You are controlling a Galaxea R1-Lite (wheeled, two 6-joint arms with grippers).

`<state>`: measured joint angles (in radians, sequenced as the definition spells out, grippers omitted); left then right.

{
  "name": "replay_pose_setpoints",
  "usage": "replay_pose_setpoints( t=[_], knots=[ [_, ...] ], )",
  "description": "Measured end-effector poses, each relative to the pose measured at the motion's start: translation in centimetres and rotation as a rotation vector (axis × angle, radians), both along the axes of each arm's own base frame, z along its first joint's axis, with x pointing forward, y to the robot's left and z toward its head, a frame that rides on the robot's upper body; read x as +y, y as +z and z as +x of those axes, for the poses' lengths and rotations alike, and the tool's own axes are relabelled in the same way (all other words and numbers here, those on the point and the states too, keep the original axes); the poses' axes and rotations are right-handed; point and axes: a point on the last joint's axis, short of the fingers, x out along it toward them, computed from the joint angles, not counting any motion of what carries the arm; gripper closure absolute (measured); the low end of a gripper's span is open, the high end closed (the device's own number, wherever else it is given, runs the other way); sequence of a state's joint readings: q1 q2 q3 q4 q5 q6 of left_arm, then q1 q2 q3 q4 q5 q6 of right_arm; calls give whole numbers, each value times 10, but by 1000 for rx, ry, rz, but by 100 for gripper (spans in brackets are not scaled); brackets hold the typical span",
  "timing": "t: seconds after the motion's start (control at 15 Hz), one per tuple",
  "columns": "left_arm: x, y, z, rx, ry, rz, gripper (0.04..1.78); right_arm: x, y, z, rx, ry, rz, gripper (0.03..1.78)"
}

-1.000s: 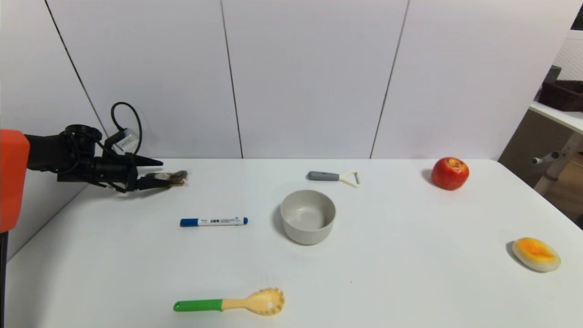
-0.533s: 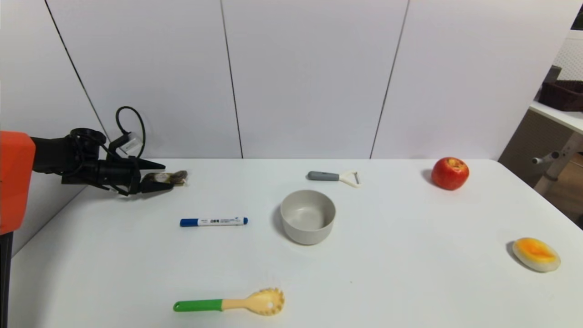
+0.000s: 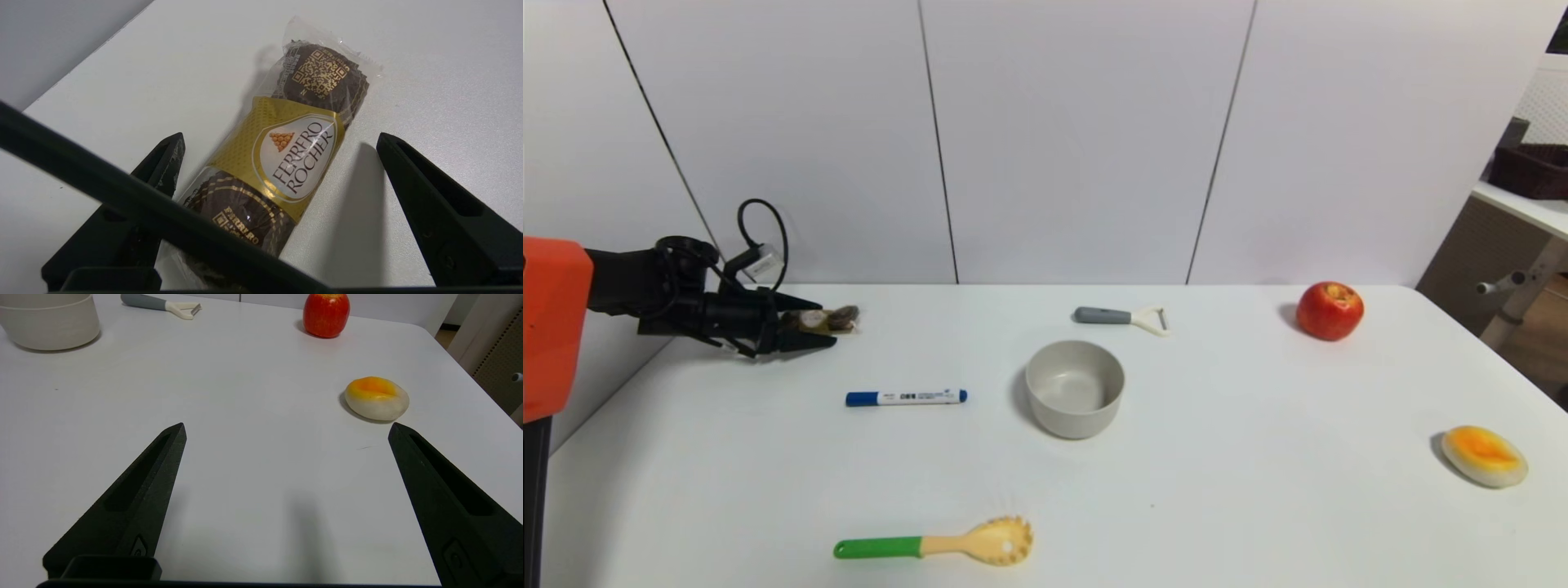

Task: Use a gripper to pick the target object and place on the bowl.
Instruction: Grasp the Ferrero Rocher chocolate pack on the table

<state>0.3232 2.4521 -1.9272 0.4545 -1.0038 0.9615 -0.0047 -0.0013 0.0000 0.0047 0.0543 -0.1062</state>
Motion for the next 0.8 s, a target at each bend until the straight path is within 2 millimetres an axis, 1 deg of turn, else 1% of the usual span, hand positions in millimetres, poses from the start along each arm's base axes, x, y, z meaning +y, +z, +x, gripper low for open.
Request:
replay_pose_setpoints(
  t=[0.53, 0.67, 0.8],
  knots=[
    [0, 1, 0, -2, 2, 5, 13, 0, 0, 0, 0, 0, 0, 10],
    [0, 0, 1, 1, 7, 14, 46, 0, 0, 0, 0, 0, 0, 10],
    [-1, 0, 1, 2, 5, 13, 75, 0, 0, 0, 0, 1, 0, 10]
  ],
)
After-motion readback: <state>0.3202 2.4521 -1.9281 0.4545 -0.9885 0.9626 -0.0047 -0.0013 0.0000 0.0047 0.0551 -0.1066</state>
